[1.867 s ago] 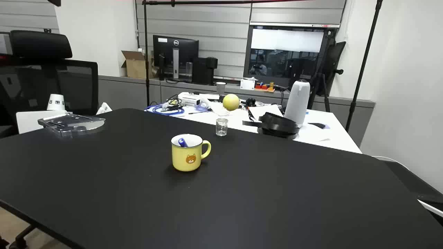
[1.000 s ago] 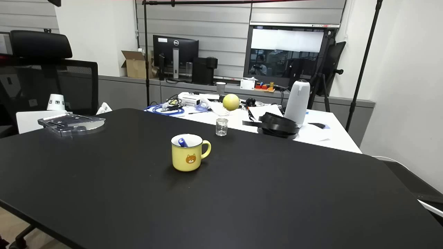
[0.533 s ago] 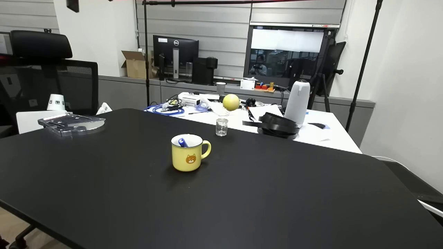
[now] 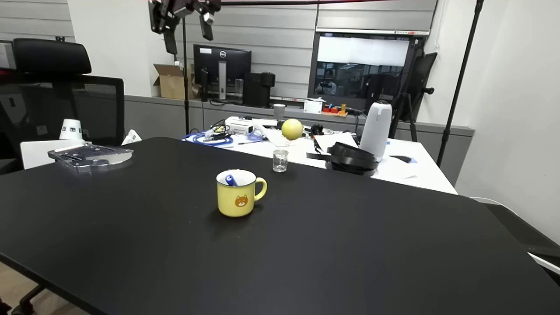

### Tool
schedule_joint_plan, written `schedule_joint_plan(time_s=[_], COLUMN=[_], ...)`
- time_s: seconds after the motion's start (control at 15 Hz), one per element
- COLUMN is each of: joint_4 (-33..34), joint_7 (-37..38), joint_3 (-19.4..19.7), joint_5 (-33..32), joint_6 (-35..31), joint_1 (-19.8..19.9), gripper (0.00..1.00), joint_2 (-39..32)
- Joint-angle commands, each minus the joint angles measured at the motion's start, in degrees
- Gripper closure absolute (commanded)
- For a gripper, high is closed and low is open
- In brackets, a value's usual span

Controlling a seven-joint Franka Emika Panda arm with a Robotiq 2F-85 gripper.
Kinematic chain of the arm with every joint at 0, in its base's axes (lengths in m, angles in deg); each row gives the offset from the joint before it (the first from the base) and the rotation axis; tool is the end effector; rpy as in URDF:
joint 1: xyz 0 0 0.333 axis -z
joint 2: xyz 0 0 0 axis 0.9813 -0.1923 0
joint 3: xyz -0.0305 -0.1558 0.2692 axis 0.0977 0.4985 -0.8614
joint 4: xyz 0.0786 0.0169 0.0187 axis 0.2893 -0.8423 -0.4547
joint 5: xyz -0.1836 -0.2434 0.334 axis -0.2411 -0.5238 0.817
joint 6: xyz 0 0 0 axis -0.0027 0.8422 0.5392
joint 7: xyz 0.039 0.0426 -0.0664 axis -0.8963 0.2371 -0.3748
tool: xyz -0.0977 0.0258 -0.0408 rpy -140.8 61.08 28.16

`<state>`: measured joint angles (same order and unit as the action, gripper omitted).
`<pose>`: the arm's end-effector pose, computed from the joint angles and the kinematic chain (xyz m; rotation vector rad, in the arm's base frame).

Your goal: Remove the marker from the yellow mug

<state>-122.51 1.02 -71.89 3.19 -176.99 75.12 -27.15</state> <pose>0.5676 0.1001 0.4508 2.8502 -0.0397 -0.1781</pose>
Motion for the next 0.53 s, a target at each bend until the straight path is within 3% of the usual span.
schedule_joint_plan(time_s=[0.0, 0.13, 0.2, 0.47], joint_4=[-1.1, -2.6, -1.1, -1.3], joint_7=[4.5, 6.2, 2.9, 2.8], joint_3=[1.5, 2.6, 2.3, 2.6], joint_5=[-2.1, -1.0, -0.9, -0.8], joint_6=[-4.5, -6.9, -5.1, -5.6], joint_1=[0.0, 0.3, -0.3, -0.6], gripper=[0.0, 0.0, 0.0, 0.0], joint_2=[-2.9, -3.8, -3.8, -4.6])
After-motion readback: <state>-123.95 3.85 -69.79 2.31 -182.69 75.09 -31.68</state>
